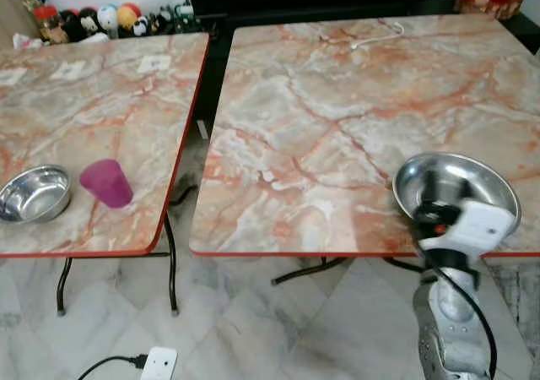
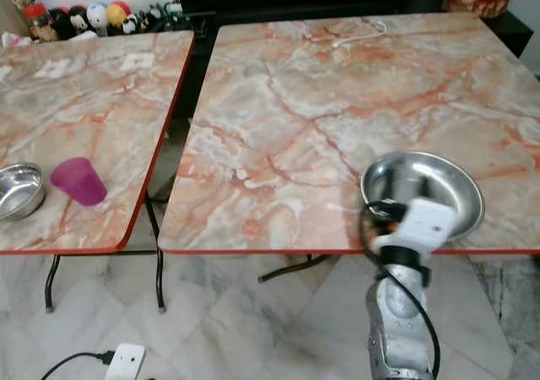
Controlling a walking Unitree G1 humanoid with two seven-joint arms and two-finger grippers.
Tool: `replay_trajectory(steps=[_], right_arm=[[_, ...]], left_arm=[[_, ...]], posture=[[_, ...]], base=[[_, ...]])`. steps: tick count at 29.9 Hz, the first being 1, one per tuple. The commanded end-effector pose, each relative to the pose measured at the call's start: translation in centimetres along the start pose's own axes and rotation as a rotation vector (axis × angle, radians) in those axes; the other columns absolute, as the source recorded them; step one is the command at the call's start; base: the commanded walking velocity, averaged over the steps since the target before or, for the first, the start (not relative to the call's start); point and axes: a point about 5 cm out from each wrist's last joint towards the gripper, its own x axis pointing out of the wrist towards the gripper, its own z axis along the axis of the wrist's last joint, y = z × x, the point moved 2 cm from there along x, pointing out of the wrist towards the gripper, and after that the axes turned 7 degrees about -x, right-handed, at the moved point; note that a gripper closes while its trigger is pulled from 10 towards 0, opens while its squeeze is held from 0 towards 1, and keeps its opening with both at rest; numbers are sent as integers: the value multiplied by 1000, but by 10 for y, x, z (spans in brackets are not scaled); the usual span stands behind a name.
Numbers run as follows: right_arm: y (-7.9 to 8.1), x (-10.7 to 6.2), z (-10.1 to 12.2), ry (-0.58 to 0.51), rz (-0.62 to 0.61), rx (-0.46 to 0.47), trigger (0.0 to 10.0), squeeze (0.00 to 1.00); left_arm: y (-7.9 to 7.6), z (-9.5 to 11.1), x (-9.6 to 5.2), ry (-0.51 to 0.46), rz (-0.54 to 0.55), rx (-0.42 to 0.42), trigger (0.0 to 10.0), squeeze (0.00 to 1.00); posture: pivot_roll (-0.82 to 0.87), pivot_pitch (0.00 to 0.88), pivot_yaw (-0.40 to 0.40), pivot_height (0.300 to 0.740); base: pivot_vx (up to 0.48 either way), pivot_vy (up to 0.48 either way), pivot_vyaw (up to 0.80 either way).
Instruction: Setting the table
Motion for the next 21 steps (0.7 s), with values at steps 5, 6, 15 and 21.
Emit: replay_trajectory(steps=[5,6,15,21], right_arm=[[6,1,5,-15,193,-57,10000,0],[7,2,5,-14,199,-52,10000,0],[19,1,5,-17,218,-13,10000,0],[15,9,7,-21,159,-6,10000,0]], left_arm=[[6,-14,-3,35,42,-55,10000,0],[6,-14,-3,37,43,-59,10000,0],[6,-16,-4,46,43,-61,10000,0],[6,-14,-3,38,44,-67,10000,0]], posture=[[-156,24,65,740],[-155,19,66,740],[-149,1,67,740],[-136,44,72,740]], base=[[0,0,0],[0,0,0],[0,195,0],[0,480,0]])
